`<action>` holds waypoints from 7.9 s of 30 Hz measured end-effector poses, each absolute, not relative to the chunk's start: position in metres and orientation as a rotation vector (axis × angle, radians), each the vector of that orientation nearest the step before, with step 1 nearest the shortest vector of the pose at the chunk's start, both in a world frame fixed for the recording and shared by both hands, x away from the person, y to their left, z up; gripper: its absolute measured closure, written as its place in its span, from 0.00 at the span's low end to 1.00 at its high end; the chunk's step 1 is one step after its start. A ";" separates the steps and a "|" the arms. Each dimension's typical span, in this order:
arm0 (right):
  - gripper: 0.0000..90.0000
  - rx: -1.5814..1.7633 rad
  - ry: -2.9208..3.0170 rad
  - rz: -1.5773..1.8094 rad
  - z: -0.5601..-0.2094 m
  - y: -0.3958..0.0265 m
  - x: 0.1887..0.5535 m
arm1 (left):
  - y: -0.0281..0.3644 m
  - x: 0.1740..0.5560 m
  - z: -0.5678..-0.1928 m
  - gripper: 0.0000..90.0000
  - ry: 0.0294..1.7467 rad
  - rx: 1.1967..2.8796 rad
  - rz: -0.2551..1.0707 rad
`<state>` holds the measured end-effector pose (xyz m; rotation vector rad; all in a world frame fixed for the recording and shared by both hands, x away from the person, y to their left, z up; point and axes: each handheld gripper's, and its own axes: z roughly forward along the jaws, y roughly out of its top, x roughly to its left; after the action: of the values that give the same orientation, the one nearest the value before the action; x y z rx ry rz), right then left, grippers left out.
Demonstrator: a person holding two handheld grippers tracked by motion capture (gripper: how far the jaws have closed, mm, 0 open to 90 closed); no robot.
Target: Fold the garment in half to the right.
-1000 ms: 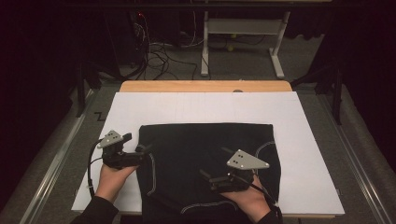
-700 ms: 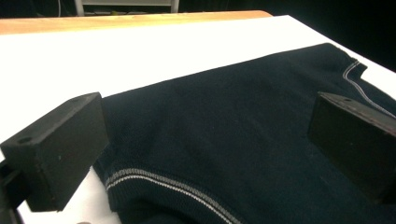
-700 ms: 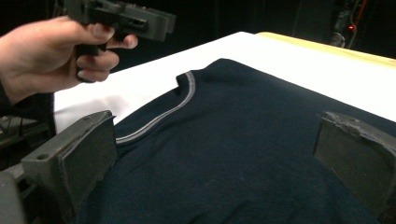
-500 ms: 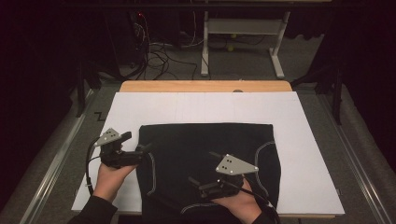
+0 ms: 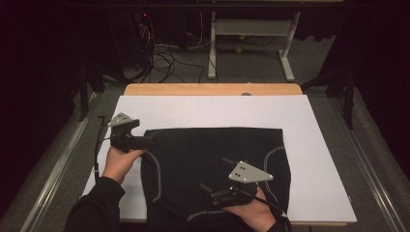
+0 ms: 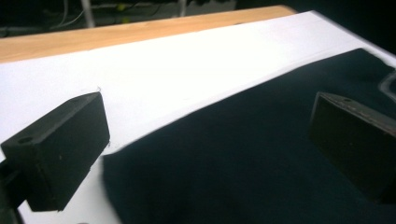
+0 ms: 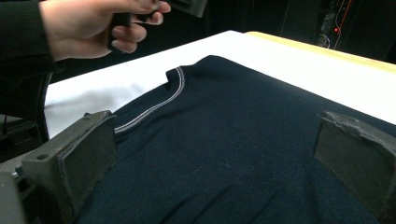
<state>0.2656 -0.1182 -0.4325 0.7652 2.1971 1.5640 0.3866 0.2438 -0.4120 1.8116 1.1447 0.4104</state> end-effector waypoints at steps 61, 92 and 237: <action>0.28 0.558 2.710 1.058 -0.479 0.069 0.231 | 0.255 0.420 -0.487 0.81 1.225 1.905 0.303; 0.83 0.608 2.582 1.154 -0.470 0.045 0.234 | 0.256 0.420 -0.487 0.81 1.263 1.895 0.290; 0.83 0.797 2.115 1.509 -0.437 -0.154 0.217 | 0.080 0.419 -0.379 0.82 1.111 1.769 0.488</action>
<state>0.2166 -0.1537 -0.4371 0.7970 2.1153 1.5092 0.4188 0.0799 -0.3786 1.7690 1.1111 0.4876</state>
